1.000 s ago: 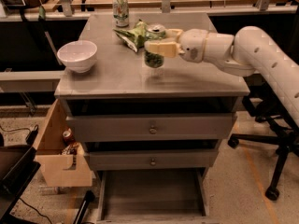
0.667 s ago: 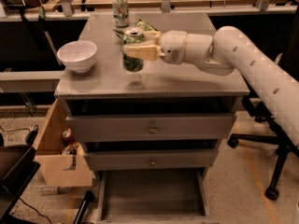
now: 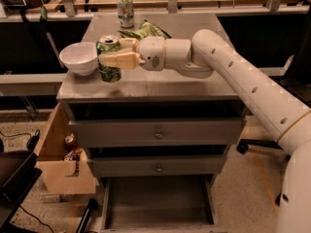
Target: Move green can near white bowl
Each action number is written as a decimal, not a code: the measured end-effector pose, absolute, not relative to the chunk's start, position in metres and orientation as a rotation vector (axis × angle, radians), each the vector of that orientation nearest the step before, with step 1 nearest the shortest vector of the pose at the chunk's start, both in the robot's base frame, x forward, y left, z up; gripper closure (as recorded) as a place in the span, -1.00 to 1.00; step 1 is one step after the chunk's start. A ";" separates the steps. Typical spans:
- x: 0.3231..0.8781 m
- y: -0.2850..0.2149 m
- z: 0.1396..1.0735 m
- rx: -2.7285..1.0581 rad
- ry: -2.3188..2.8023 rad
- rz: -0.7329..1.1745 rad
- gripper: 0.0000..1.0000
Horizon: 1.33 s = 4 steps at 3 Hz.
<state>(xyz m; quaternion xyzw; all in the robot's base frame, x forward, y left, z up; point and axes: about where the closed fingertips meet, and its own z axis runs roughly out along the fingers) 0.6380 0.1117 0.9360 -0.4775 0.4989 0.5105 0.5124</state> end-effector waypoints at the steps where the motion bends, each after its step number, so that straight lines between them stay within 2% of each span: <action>1: 0.631 0.125 0.925 -1.166 1.179 1.274 1.00; 2: 0.632 0.123 0.918 -1.215 1.167 1.192 1.00; 3: 0.631 0.126 0.919 -1.222 1.162 1.191 0.66; 4: 0.630 0.129 0.919 -1.225 1.159 1.195 0.19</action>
Offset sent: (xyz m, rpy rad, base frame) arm 0.0000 0.0020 -0.0281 -0.0928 -0.1616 -0.0144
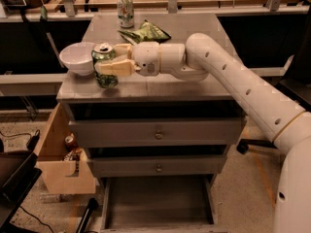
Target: Move green can near white bowl
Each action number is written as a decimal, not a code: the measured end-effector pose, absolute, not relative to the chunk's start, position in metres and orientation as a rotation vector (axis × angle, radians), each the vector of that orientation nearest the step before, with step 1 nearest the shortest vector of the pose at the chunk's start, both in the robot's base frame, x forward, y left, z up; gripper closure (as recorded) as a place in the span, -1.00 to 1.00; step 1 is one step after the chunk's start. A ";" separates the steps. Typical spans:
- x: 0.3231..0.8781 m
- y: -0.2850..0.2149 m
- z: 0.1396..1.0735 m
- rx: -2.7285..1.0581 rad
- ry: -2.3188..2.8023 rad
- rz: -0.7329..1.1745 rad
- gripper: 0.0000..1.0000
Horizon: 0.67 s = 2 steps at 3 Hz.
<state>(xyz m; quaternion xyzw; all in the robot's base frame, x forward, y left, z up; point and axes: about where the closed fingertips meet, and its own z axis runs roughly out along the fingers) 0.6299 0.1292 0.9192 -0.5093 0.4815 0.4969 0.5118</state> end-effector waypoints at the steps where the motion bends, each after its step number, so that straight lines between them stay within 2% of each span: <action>1: 0.629 0.132 0.920 -1.228 1.156 1.199 -0.25; 2: 0.627 0.135 0.920 -1.232 1.153 1.203 -0.74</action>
Offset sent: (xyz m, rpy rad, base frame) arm -0.0011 0.0024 0.0005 0.0004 -0.0003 0.0043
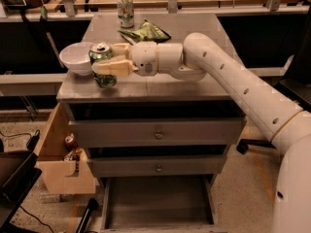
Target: Move green can near white bowl
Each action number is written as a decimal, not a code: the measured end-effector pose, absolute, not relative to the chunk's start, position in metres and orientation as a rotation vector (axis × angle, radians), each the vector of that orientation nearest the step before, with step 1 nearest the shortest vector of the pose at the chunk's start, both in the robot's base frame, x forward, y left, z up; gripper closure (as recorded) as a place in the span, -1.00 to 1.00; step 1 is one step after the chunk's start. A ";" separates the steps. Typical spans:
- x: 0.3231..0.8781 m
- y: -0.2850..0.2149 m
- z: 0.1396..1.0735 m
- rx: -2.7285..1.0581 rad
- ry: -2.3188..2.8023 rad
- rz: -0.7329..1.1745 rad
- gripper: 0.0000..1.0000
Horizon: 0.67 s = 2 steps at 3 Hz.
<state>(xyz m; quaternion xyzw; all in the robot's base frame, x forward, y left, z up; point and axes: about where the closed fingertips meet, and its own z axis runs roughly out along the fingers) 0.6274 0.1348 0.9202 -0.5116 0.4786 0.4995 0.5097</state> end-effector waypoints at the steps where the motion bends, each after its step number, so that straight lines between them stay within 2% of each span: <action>1: 0.626 0.137 0.921 -1.235 1.150 1.206 -1.00; 2: 0.626 0.137 0.921 -1.235 1.150 1.206 -1.00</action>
Offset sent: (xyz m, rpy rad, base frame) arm -0.0011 0.0025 0.0005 0.0004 -0.0003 0.0045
